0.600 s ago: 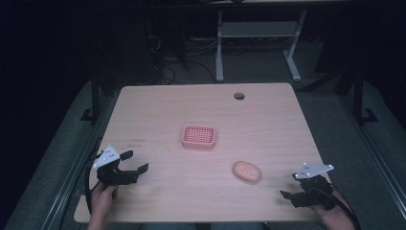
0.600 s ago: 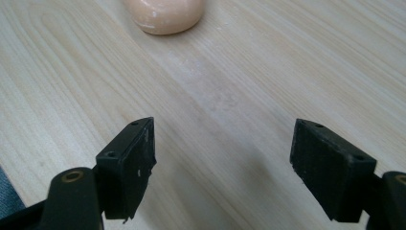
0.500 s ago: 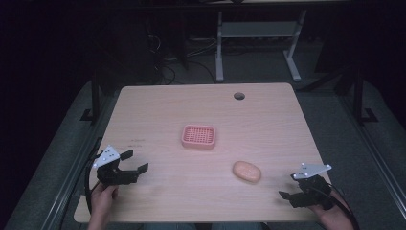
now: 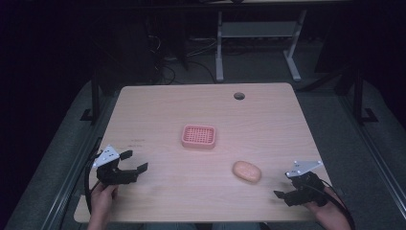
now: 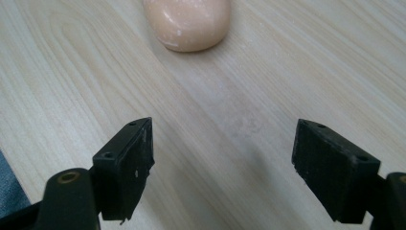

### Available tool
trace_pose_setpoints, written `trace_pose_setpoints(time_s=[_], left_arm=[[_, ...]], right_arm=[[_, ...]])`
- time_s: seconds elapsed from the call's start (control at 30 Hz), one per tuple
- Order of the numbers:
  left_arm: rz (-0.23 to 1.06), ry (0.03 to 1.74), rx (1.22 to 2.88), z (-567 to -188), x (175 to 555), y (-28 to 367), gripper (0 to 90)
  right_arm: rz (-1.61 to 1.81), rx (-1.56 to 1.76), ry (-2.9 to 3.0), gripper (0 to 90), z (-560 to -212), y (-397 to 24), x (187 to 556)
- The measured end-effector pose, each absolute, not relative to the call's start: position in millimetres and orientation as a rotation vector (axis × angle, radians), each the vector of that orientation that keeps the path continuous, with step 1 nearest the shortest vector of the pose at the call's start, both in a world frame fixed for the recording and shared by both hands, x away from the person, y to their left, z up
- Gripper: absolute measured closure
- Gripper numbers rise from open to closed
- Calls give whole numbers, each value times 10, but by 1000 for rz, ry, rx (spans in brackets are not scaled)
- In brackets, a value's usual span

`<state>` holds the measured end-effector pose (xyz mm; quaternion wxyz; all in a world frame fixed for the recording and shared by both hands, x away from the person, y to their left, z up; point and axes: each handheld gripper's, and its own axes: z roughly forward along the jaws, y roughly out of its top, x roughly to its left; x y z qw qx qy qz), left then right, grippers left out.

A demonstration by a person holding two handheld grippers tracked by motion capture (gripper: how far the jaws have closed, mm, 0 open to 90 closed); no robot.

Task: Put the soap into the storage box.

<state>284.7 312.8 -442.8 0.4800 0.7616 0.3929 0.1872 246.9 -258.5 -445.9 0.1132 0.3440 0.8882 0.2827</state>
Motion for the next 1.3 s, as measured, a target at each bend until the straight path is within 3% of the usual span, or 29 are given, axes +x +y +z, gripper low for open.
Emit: trace_pose_setpoints(time_s=[0.43,1.3], left_arm=[[457,970,1854,-4431,2847,3146,143],[452,974,1853,-4429,2849,3156,143]], right_arm=[[802,1006,2664,156,-4387,-2446,2615],[702,824,2779,154,-4190,-1969,2900]])
